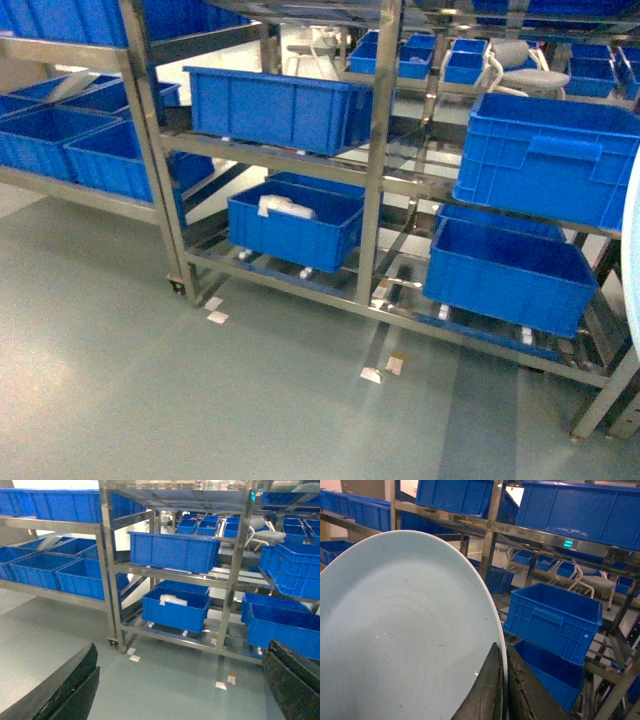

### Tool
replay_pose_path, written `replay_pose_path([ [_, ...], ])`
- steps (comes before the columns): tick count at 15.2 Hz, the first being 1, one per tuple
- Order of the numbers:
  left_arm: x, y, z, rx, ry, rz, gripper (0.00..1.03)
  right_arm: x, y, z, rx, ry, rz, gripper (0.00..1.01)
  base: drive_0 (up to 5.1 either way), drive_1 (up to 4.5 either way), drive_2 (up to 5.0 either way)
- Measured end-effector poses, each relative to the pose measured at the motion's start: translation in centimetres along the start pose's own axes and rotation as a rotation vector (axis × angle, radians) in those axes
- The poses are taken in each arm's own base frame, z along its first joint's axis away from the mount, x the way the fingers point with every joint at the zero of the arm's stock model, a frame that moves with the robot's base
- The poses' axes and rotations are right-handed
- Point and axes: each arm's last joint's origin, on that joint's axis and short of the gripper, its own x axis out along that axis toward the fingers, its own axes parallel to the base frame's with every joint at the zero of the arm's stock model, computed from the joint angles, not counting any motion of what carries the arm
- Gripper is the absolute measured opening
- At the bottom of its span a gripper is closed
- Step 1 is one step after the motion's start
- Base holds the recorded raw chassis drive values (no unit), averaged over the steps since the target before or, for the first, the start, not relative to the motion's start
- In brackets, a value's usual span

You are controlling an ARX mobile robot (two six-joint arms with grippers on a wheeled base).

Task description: Place blue tray on left shelf second layer neatly

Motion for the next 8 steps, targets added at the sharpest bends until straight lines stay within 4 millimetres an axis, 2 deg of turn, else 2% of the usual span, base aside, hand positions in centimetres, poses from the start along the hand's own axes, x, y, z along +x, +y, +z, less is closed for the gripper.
replay_pose_path([
  [8,0.00,-0.01,-0.01,0.000,0.002,0.000,0.98,0.00,0.00,0.00,0.000,0.000,0.000,0.02,-1.6,-1.64,-1.6],
])
